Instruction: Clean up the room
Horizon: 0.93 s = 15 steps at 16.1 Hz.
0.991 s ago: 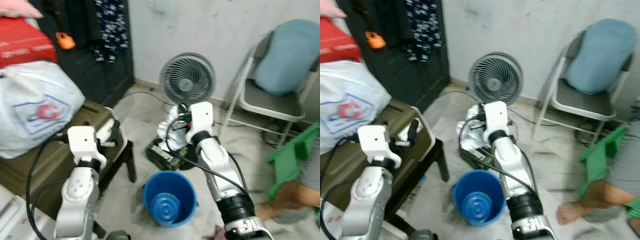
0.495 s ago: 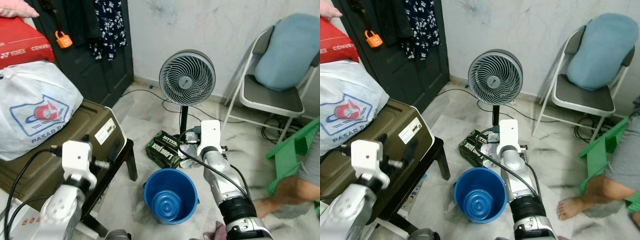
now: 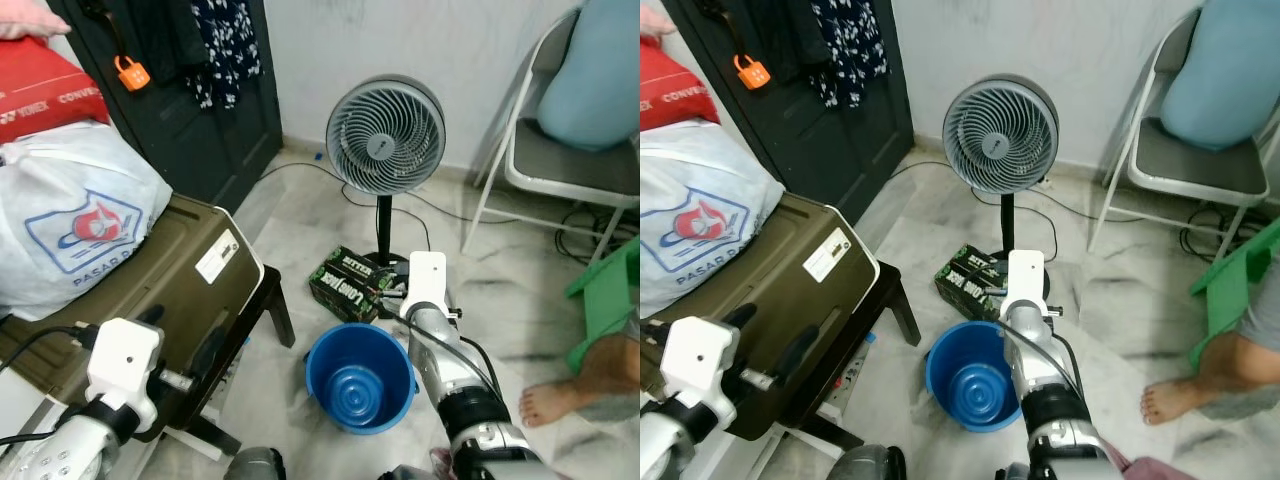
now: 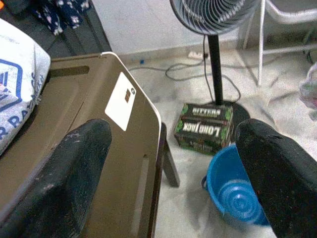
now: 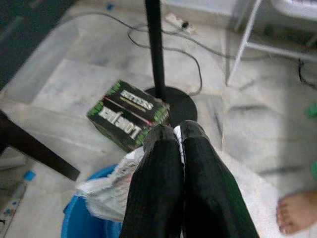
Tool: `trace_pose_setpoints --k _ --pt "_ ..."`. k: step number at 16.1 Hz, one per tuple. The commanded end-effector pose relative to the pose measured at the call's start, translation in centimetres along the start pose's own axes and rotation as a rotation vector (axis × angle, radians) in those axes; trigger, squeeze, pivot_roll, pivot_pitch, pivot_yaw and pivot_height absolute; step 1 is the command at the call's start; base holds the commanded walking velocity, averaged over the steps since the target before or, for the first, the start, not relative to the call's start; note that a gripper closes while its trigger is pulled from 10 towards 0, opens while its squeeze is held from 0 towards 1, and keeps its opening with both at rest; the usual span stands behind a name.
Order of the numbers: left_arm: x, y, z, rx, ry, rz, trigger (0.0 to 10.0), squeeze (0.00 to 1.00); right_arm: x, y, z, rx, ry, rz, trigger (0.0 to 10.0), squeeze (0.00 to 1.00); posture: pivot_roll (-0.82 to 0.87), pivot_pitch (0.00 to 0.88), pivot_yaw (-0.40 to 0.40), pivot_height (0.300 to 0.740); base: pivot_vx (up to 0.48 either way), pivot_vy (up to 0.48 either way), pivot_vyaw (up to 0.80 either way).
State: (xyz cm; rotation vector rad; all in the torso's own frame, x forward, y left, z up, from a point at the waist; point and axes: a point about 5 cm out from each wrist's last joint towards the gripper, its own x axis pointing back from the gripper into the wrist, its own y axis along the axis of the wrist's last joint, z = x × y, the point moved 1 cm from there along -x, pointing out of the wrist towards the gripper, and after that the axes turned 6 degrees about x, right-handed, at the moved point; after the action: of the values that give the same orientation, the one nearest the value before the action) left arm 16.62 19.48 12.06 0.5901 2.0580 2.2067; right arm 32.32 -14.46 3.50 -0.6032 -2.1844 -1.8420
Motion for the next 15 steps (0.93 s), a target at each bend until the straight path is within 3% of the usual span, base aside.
trace_pose_setpoints --k 1,10,15 --pt "0.6 0.2 0.2 -0.011 -0.012 0.02 10.0 0.0 -0.3 -0.1 -0.1 -0.016 -0.012 0.019 10.0 0.0 0.2 0.155 0.125 0.74 0.0 0.0 0.0" --pt "2.8 1.0 0.8 -0.039 -0.041 0.096 10.0 0.0 -0.3 1.4 3.0 -0.074 0.033 -0.028 10.0 0.0 0.26 0.217 0.182 0.74 0.0 0.0 0.0" --pt "3.4 1.4 1.2 -0.052 -0.042 0.12 10.0 0.0 -0.6 1.6 3.0 -0.089 0.01 -0.034 10.0 0.0 0.28 0.226 0.196 0.74 0.0 0.0 0.0"
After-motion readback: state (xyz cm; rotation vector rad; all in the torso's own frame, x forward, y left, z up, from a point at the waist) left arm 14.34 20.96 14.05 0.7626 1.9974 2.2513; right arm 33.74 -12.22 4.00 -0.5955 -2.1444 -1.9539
